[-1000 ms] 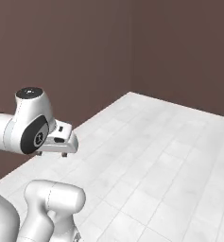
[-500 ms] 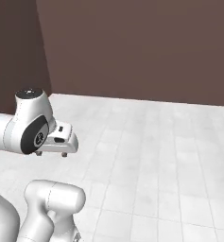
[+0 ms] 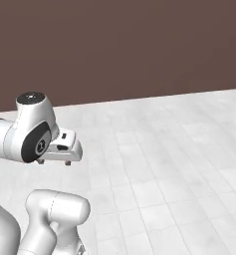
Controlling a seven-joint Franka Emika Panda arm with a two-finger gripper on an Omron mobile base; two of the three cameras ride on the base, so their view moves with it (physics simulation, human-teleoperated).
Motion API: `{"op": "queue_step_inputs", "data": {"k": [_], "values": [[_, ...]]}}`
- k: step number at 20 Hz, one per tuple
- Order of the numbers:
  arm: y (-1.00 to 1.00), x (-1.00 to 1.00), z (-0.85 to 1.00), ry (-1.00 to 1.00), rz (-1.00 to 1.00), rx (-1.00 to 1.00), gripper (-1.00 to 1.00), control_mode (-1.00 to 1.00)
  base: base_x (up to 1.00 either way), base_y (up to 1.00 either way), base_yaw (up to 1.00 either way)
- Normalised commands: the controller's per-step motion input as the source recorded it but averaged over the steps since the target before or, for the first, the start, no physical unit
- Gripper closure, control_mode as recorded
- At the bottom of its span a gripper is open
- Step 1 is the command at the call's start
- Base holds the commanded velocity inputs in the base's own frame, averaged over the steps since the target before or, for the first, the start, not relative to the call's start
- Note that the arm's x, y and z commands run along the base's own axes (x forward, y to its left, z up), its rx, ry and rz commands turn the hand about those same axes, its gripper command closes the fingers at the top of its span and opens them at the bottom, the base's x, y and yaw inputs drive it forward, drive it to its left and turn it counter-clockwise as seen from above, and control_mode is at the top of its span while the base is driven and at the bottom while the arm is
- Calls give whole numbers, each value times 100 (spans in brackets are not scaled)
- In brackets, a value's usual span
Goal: Navigate to the stove.
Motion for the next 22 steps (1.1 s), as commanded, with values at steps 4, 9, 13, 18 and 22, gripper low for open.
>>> {"op": "queue_step_inputs", "data": {"k": [4, 9, 13, 18, 22], "values": [[0, 0, 0, 0, 0, 0, -100, 100, 40, -30, -60], [0, 0, 0, 0, 0, 0, -100, 100, 57, -21, -57], [0, 0, 0, 0, 0, 0, -100, 100, 73, -10, -52], [0, 0, 0, 0, 0, 0, -100, 100, 79, -7, -51], [0, 0, 0, 0, 0, 0, -100, 100, 77, -15, -51]]}}
